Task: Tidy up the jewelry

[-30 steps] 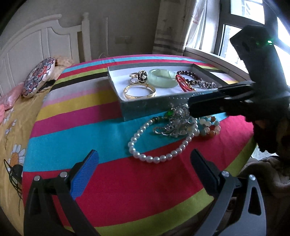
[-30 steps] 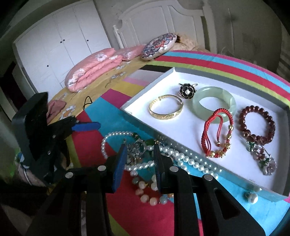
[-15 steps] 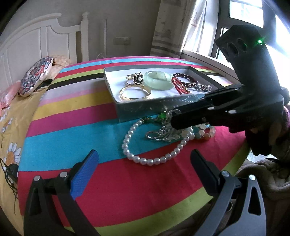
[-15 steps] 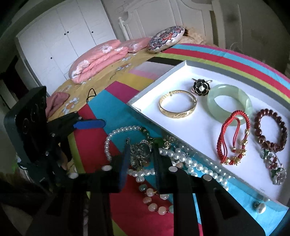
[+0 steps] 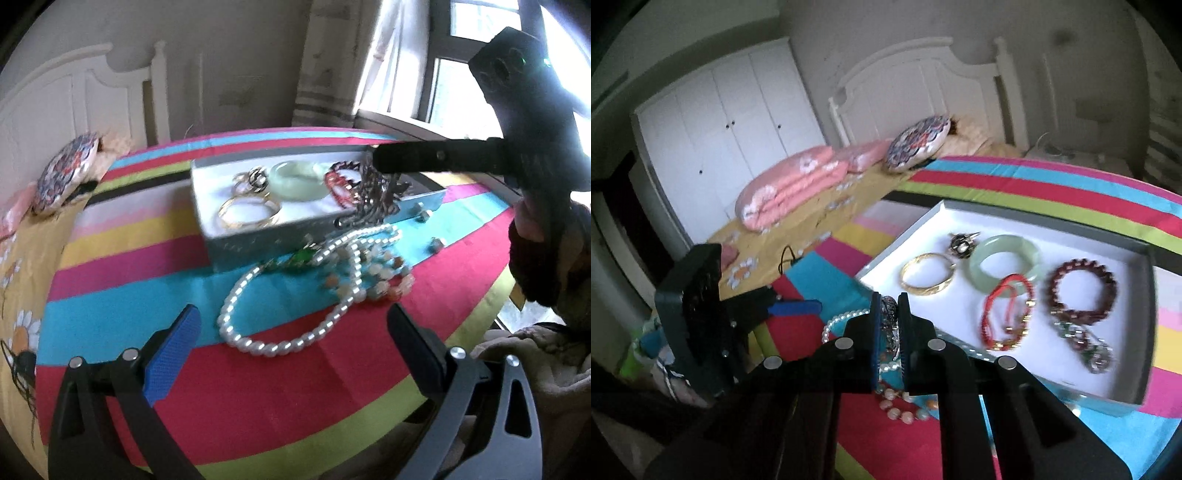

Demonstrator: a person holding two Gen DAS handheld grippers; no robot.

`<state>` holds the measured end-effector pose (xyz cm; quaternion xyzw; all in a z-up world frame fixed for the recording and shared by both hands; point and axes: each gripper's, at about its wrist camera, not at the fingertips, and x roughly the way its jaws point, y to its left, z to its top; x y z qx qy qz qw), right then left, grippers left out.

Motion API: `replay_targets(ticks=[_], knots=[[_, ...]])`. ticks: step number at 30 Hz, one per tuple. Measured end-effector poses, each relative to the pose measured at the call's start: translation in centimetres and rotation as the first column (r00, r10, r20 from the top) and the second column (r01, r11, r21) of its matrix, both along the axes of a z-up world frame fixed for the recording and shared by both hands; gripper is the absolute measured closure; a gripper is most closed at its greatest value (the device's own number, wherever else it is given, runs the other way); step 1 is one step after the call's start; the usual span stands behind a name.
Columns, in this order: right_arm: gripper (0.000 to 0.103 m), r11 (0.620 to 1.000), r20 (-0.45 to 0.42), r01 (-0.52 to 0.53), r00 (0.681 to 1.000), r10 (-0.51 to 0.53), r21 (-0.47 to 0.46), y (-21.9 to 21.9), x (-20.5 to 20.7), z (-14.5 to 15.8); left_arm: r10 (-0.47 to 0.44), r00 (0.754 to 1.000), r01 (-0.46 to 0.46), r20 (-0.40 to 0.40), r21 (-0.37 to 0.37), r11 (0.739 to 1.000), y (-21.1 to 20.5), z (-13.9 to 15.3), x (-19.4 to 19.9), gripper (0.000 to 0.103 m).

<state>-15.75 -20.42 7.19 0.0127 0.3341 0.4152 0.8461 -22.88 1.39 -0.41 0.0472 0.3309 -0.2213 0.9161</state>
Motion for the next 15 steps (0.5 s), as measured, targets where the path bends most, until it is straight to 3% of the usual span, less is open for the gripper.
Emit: replay_targets(ticks=[6,11,15], knots=[[0.093,0.998,-0.015,0.038,0.999,-0.037,0.042,-2.3,-0.2,0.0,-0.093,0.996,0.094,-0.015,0.098,0.991,-2.6,-0.6,0.5,0.055],[0.093,0.997,-0.027,0.054,0.998,-0.052,0.06,-3.2,-0.3,-0.4,-0.134,0.991,0.134,-0.014,0.142,0.981,-3.8,-0.8,0.8,0.067],[0.093,0.996,-0.024,0.056,0.998,-0.055,0.069,-3.5,-0.4,-0.5,-0.181,0.983,0.182,-0.021,0.144,0.973,-4.5,-0.8,1.1,0.088]])
